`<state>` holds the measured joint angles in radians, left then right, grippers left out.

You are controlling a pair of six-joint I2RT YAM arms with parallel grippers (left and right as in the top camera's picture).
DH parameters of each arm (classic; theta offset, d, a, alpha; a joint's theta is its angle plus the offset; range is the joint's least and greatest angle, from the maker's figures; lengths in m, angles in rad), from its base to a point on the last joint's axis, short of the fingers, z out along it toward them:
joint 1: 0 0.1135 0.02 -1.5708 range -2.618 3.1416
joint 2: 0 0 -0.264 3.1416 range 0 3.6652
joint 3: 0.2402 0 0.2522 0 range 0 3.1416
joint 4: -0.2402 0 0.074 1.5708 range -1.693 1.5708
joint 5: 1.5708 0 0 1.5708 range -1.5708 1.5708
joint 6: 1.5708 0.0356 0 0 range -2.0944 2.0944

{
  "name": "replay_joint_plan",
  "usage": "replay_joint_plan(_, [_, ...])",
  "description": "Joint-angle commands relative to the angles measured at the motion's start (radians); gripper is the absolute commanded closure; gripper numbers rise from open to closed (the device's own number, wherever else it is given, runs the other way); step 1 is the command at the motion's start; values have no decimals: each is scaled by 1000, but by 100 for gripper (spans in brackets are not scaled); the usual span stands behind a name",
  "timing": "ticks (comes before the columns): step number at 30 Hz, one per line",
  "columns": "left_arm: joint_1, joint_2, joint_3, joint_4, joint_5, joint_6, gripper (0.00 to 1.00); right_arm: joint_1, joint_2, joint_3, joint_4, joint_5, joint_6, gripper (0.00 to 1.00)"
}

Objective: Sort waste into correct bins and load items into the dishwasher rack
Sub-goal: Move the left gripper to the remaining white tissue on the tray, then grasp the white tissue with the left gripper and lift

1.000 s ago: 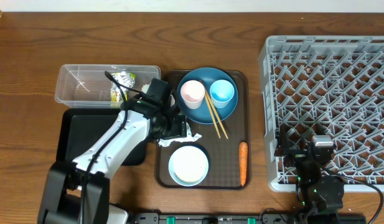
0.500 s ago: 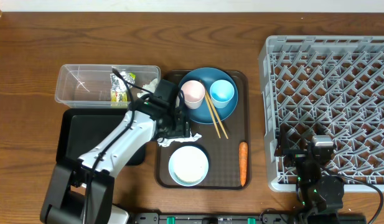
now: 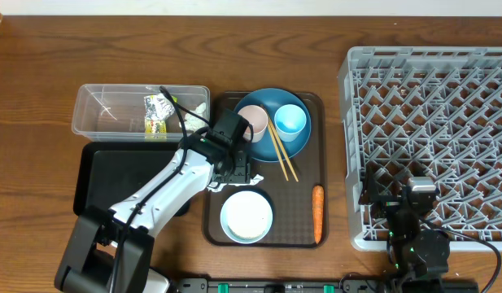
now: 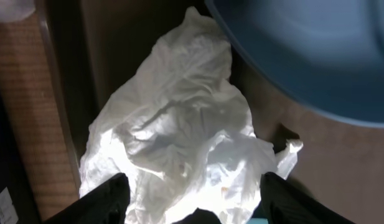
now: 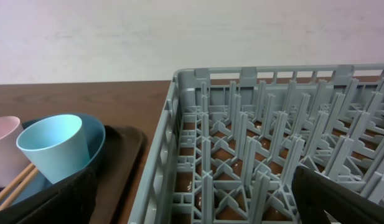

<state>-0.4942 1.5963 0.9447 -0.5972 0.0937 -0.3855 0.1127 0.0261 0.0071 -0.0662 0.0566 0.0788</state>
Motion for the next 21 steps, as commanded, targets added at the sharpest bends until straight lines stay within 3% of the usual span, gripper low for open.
replay_joint_plan(1, [-2,16,-37,11,-28,5,33,8,0,-2,-3,6,-6,1])
replay_joint_plan(3, [-2,17,-50,23,-28,6,38,8,0,-2,-3,6,-6,1])
replay_joint_plan(6, [-2,17,-55,28,-28,6,55,8,0,-2,-3,6,-6,1])
replay_joint_plan(9, [-2,17,-55,35,-28,6,63,8,0,-2,-3,6,-6,1])
replay_joint_plan(13, [-2,17,-55,35,-28,6,91,8,0,-2,-3,6,-6,1])
replay_joint_plan(21, [24,-56,5,19,-31,6,94,8,0,-2,-3,6,-6,1])
